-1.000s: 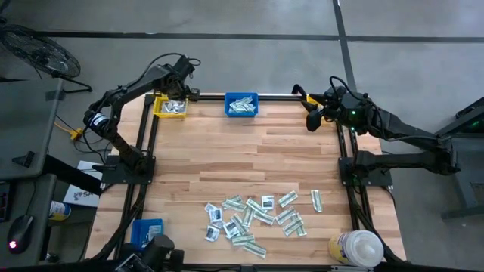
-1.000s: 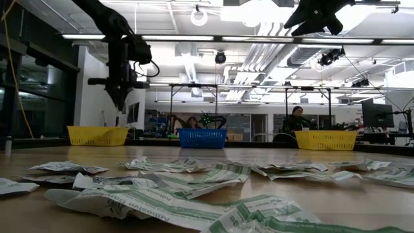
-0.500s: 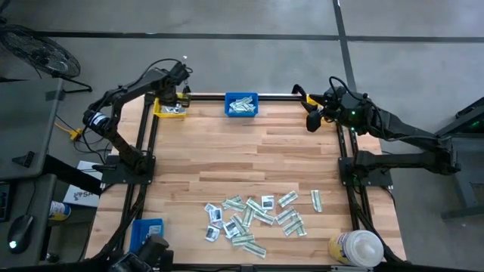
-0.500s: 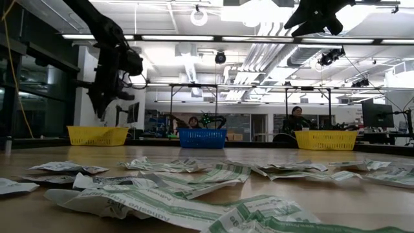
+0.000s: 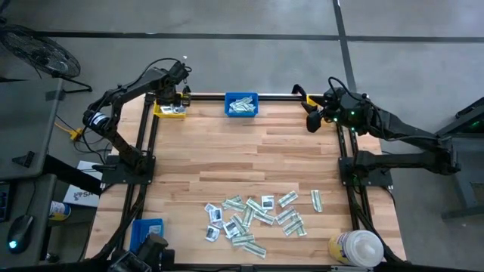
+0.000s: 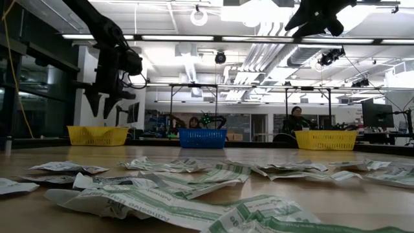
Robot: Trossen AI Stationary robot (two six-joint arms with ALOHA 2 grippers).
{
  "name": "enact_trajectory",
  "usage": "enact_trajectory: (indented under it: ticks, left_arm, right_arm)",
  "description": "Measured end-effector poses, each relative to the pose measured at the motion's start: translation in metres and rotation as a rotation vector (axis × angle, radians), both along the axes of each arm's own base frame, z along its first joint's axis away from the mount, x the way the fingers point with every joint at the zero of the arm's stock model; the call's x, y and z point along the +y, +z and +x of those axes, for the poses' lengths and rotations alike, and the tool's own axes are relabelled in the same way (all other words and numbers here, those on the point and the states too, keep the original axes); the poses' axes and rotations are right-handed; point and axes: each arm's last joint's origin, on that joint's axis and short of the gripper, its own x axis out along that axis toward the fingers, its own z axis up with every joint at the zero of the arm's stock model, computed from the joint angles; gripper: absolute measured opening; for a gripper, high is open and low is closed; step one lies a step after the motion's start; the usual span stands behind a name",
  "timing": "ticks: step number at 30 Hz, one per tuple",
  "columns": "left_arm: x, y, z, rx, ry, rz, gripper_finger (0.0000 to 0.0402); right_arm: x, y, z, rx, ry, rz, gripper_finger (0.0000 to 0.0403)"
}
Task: Pick & Place First Aid Supplies
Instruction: Put the green bandage pack into the top blue bin
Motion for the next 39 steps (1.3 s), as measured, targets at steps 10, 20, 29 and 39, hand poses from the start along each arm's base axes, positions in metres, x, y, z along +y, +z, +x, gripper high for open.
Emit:
enact_trajectory:
  ticks: [10, 20, 29, 39]
  left_arm:
    - [-0.011, 0.024, 0.038, -0.341, -0.251, 0.101, 0.014]
    - [-0.076, 0.05, 0.107, -0.518, -0.613, 0.226, 0.0128]
    - [-0.143, 0.06, 0.154, -0.664, -0.879, 0.258, 0.0128]
    - [-0.184, 0.063, 0.164, -0.702, -1.103, 0.22, 0.0128]
  right_arm:
    - [0.006, -0.014, -0.003, 0.089, 0.115, 0.15, 0.02]
    - [0.018, -0.031, -0.011, 0.227, 0.356, 0.408, 0.02]
    - [0.034, -0.046, -0.023, 0.438, 0.546, 0.567, 0.02]
    - [0.069, -0.079, -0.012, 0.764, 0.536, 0.825, 0.0199]
